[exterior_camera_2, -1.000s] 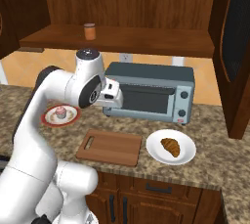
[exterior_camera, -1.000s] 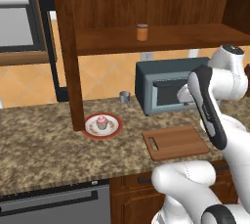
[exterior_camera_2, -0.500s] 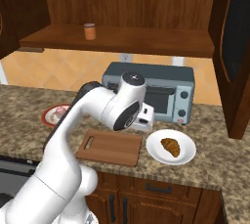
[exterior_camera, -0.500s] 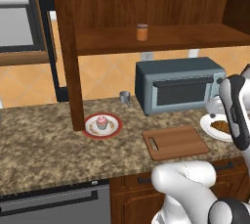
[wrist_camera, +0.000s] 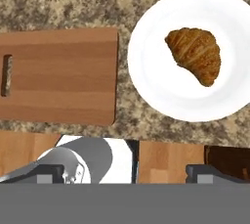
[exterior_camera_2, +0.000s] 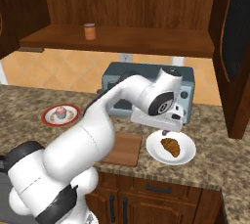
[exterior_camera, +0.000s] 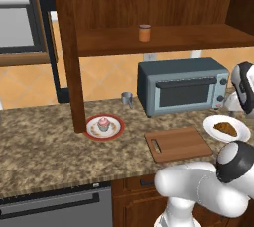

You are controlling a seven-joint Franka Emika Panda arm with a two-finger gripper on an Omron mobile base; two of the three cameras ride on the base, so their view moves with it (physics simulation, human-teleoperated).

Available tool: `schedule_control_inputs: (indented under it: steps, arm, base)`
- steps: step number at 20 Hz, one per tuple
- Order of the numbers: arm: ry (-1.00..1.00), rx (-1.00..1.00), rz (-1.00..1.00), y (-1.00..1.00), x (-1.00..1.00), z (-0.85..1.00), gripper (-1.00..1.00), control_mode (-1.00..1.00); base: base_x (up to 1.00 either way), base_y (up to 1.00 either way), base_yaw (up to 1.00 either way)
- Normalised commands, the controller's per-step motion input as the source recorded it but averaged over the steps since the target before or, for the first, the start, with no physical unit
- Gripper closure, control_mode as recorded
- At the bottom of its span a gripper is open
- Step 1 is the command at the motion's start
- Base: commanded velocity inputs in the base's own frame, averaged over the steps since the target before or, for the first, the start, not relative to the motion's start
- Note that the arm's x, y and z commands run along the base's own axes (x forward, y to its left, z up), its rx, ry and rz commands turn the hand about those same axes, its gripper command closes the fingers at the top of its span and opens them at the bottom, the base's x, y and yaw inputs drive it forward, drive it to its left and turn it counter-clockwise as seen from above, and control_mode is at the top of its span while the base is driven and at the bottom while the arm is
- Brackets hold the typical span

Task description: From the different types of pastries on the counter, select a croissant and place it on the cutting board. Then retrieve a jar of jam from the cabinet and place it alongside the croissant on the cutting board.

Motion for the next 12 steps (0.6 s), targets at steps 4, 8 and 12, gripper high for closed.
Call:
schedule_control_inputs:
  steps: [4, 8, 12]
  arm:
    - [-0.03, 0.0, 0.01, 0.0, 0.0, -0.04, -1.0, -1.0]
    - [-0.14, -0.07, 0.19, 0.0, 0.11, -0.33, -1.0, -1.0]
    - [-0.1, -0.14, 0.22, 0.05, 0.06, -0.47, -1.0, -1.0]
  base:
    - [0.0, 0.0, 0.0]
    - [0.0, 0.0, 0.0]
    - [0.0, 0.0, 0.0]
